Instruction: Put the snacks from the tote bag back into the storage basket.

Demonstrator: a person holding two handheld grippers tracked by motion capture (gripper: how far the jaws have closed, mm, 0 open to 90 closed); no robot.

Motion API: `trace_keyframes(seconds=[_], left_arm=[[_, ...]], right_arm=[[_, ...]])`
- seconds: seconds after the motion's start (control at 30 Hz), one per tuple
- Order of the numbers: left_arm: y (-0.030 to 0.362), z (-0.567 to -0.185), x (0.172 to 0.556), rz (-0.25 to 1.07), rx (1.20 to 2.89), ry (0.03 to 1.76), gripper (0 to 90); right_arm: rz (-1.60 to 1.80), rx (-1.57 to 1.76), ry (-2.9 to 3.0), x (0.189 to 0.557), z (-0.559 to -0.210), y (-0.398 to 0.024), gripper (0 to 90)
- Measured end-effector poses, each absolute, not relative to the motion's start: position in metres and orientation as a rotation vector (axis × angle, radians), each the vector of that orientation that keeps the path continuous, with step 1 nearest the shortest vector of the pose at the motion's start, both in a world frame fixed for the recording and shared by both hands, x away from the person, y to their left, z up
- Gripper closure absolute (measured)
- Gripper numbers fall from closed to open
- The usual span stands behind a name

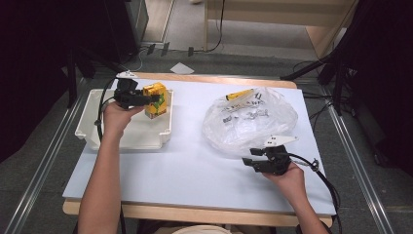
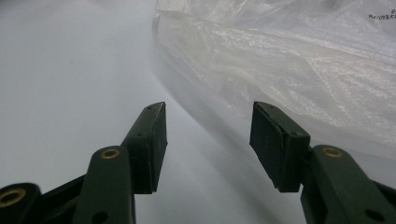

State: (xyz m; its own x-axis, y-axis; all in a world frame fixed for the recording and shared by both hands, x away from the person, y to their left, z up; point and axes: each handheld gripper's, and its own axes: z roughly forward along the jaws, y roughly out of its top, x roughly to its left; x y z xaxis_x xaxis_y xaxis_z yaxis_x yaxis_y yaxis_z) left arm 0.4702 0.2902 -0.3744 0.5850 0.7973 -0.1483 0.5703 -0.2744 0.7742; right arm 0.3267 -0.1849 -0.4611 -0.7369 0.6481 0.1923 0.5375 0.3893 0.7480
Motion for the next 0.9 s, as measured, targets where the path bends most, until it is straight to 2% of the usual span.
trace_keyframes(seconds=[0.53, 0.9], left_arm=[[0.283, -0.406, 0.481, 0.395, 2.008, 1.059, 52.1], [0.283, -0.407, 0.476, 0.402, 2.059, 1.015, 51.7]], right_arm=[[1.248, 1.073, 2.515, 0.323, -0.462, -0.184, 47.5], [1.248, 1.069, 2.518, 0.323, -0.462, -0.184, 47.4]])
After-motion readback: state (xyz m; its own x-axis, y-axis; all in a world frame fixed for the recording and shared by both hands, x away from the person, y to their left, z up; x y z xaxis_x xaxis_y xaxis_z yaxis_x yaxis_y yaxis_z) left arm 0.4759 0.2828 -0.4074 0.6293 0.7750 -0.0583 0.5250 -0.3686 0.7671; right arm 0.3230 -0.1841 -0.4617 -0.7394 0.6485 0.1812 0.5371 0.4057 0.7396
